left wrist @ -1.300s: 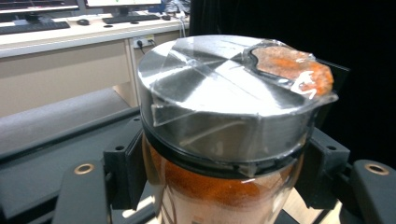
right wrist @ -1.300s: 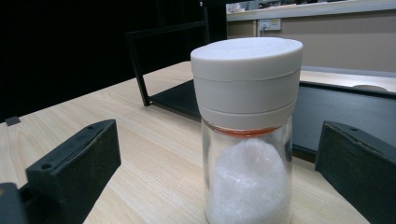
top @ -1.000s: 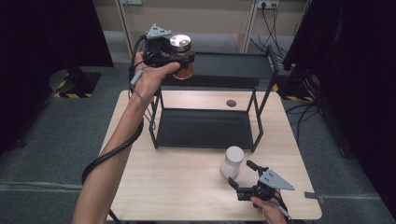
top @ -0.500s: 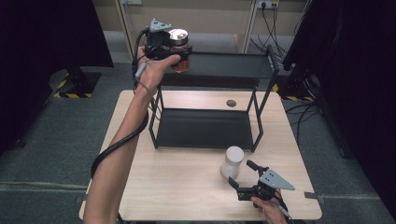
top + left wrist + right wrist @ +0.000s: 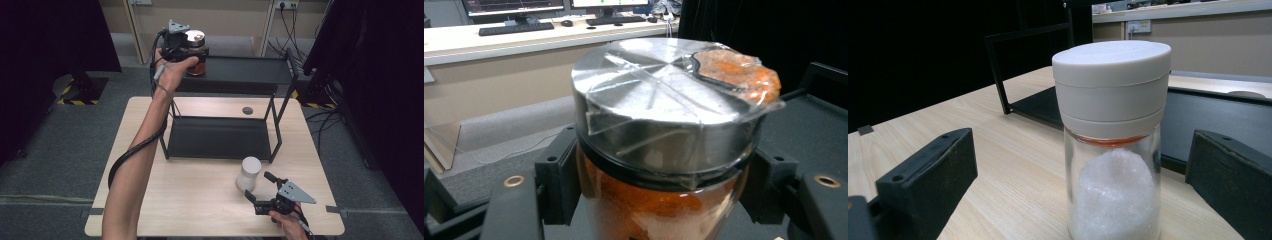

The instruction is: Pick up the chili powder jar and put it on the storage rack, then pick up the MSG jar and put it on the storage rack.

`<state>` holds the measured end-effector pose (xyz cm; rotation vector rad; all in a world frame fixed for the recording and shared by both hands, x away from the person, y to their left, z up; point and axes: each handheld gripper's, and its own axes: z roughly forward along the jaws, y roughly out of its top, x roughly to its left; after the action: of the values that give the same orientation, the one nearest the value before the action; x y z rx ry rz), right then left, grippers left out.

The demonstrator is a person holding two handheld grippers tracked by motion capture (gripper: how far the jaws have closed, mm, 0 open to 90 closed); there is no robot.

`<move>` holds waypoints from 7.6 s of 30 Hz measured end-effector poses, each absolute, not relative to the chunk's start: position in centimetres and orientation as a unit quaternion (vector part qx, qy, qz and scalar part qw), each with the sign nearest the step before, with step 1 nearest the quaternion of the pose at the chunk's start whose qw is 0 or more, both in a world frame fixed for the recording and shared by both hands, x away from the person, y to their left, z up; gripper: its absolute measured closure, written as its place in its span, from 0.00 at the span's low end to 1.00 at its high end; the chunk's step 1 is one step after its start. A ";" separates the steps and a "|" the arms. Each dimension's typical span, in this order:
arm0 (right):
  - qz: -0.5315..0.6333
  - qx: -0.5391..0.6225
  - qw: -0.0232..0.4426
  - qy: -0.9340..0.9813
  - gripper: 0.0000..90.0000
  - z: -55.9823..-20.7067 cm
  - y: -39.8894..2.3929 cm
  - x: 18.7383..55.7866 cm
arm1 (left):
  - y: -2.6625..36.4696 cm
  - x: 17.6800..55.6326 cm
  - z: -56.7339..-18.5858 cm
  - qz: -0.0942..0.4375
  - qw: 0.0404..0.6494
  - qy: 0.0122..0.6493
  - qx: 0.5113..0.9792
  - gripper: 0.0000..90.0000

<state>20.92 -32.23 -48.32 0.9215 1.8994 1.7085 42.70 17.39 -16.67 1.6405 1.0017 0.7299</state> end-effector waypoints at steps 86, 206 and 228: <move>0.613 0.331 0.210 0.686 0.00 -48.3 -31.9 20.9 | 19.3 33.1 -25.1 0.279 0.600 0.348 0.664 0.00; 0.618 0.320 0.236 0.678 0.00 -48.6 -32.0 20.4 | 23.0 20.6 -49.3 0.200 0.622 0.291 0.699 0.01; 0.613 0.326 0.249 0.675 0.00 -48.6 -31.7 20.8 | 23.2 20.6 -49.5 0.200 0.623 0.297 0.696 0.01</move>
<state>20.84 -31.68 -48.60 0.8889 1.8403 1.6691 20.62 23.21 -49.50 1.5987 0.6815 0.4590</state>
